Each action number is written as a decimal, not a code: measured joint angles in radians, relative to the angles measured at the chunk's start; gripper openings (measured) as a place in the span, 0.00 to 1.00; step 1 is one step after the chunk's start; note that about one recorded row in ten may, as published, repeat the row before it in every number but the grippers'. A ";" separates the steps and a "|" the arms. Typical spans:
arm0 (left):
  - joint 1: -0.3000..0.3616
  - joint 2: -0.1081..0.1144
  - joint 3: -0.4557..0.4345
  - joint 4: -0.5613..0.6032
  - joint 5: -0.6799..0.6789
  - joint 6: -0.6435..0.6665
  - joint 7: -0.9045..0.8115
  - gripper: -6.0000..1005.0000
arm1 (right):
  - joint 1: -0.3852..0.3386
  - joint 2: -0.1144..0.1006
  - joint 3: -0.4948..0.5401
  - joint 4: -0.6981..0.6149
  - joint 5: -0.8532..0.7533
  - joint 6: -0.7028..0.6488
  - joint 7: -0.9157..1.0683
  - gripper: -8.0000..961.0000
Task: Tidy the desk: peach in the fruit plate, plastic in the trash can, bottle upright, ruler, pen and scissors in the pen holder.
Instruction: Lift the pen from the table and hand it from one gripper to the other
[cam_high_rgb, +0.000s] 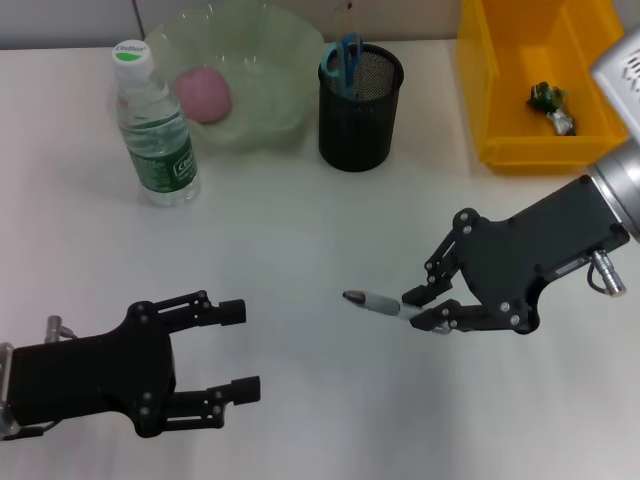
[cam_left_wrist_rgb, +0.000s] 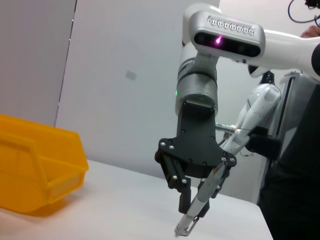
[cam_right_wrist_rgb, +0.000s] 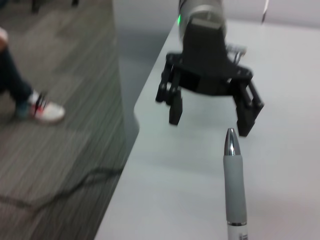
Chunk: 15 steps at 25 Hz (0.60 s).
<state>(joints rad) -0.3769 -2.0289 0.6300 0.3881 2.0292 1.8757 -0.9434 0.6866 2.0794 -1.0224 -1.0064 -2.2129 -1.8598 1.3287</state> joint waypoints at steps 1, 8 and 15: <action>0.000 0.001 -0.003 0.000 0.000 0.003 0.000 0.78 | -0.010 0.000 0.009 0.006 0.018 0.000 -0.003 0.14; 0.001 -0.004 -0.016 0.000 -0.001 0.003 0.005 0.78 | -0.067 -0.001 0.048 0.030 0.114 0.018 -0.008 0.14; 0.002 -0.013 -0.026 -0.003 -0.003 -0.003 0.008 0.78 | -0.105 0.001 0.094 0.109 0.188 0.037 -0.037 0.14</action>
<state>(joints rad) -0.3749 -2.0419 0.6036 0.3854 2.0267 1.8724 -0.9349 0.5820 2.0800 -0.9287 -0.8977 -2.0244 -1.8227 1.2914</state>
